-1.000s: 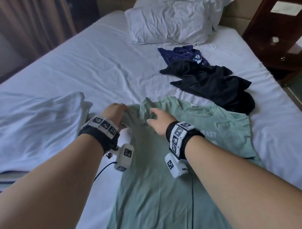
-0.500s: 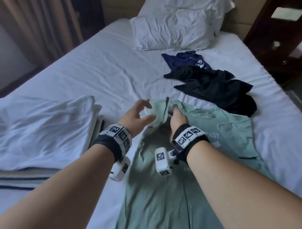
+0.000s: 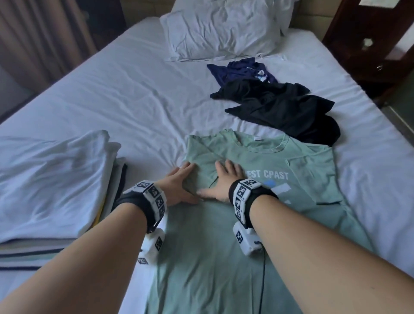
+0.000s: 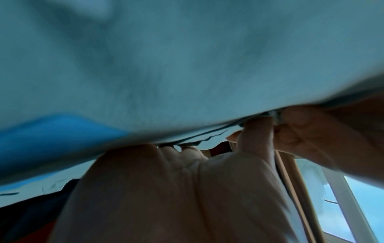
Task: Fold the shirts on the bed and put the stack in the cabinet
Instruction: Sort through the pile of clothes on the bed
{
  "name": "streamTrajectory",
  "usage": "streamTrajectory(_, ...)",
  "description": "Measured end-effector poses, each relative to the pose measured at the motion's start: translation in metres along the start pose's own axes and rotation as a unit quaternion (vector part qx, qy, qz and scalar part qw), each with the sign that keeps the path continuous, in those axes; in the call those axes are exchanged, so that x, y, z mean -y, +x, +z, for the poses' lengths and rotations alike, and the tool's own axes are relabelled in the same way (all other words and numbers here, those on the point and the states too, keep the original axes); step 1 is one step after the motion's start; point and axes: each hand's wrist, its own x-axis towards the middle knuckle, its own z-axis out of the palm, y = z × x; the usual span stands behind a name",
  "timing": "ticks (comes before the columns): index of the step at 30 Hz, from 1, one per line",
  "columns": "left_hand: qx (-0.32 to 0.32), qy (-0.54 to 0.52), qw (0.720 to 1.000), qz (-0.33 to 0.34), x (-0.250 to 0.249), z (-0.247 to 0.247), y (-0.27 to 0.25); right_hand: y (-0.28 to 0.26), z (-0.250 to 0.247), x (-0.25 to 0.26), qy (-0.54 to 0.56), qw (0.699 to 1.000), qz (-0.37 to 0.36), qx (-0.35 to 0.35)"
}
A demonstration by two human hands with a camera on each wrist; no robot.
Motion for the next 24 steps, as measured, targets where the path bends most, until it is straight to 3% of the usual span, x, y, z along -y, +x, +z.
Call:
streamTrajectory(2, -0.004, -0.12, 0.993, 0.0, 0.007, -0.002, 0.002, 0.002, -0.001, 0.0, -0.002, 1.0, 0.003, 0.015)
streamTrajectory(4, -0.046, -0.286, 0.957, -0.001, 0.008, -0.001, 0.004, 0.001, -0.002, 0.001, -0.004, 1.0, 0.006, 0.014)
streamTrajectory(5, -0.07, -0.305, 0.95, 0.003, 0.008, 0.001, 0.005, 0.0, -0.001, 0.002, -0.003, 1.0, 0.01, 0.011)
streamTrajectory(8, -0.068, -0.14, 0.988, 0.0, 0.012, 0.006, 0.012, -0.002, -0.005, 0.003, 0.001, 1.0, 0.014, -0.002)
streamTrajectory(10, -0.052, -0.036, 0.998, -0.004, 0.012, 0.005, 0.013, -0.003, -0.009, 0.003, 0.002, 1.0, 0.012, -0.02)
streamTrajectory(19, -0.078, 0.01, 0.997, -0.004, 0.008, 0.013, 0.019, 0.007, 0.002, 0.001, -0.013, 1.0, 0.015, 0.005)
streamTrajectory(24, -0.098, 0.041, 0.994, -0.028, -0.005, 0.009, 0.009, -0.028, -0.028, -0.021, 0.132, 0.989, -0.028, -0.068)
